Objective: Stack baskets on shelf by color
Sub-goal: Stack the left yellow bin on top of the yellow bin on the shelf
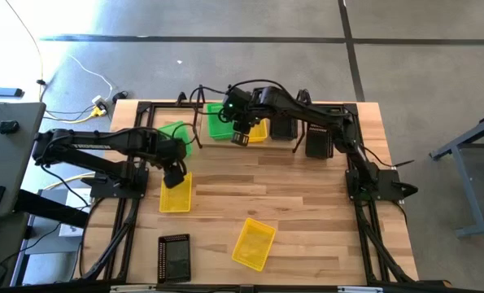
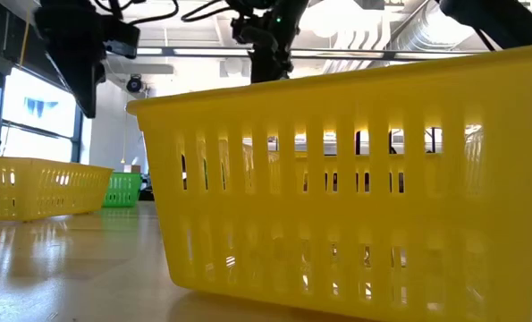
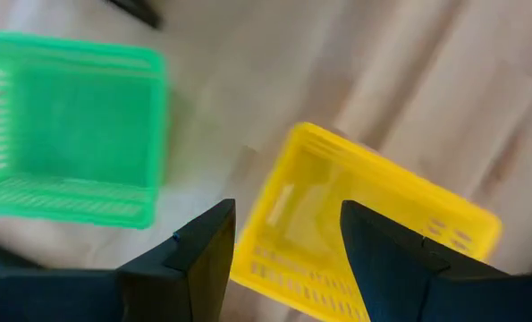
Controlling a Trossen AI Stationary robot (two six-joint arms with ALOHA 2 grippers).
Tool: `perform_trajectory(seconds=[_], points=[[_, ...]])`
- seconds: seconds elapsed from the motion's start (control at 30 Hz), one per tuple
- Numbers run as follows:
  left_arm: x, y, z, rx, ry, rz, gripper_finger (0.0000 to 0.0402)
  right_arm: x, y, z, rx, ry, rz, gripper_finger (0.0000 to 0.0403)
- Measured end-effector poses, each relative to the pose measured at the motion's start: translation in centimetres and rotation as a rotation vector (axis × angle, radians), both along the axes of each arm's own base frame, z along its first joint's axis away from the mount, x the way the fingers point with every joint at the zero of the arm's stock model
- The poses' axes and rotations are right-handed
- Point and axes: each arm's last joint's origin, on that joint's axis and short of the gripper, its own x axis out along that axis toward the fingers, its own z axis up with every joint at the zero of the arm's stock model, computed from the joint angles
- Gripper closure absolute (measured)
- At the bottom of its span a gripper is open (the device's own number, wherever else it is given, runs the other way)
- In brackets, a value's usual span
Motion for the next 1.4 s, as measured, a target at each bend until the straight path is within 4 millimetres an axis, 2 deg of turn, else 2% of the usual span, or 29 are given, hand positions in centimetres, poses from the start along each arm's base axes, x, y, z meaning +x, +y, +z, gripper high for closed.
perform_trajectory(seconds=[0.17,0.43,0.67,0.9,1.13,1.4], points=[[0.3,-2.1,0.0,-0.056,-0.006,-0.142,0.0206,-0.3,1.3,1.0,0.059,-0.052,-0.096,0.0308],[0.0,-6.5,0.0,-0.108,-0.012,-0.296,0.0206,-0.2,4.5,1.8,0.138,-0.103,-0.176,0.0308],[-0.5,-9.8,0.2,-0.027,-0.085,-0.394,0.0206,0.1,7.9,1.8,0.196,-0.111,-0.204,0.0308],[-0.6,-12.0,-0.1,0.046,-0.129,-0.453,0.0206,0.2,11.2,1.8,0.243,-0.121,-0.209,0.0308],[0.5,-13.5,-1.8,0.106,-0.063,-0.481,0.0206,0.2,13.7,1.8,0.233,-0.117,-0.176,0.0308],[2.1,-14.6,-4.7,0.160,0.077,-0.491,0.0206,0.0,15.3,1.8,0.235,-0.103,-0.146,0.0308]])
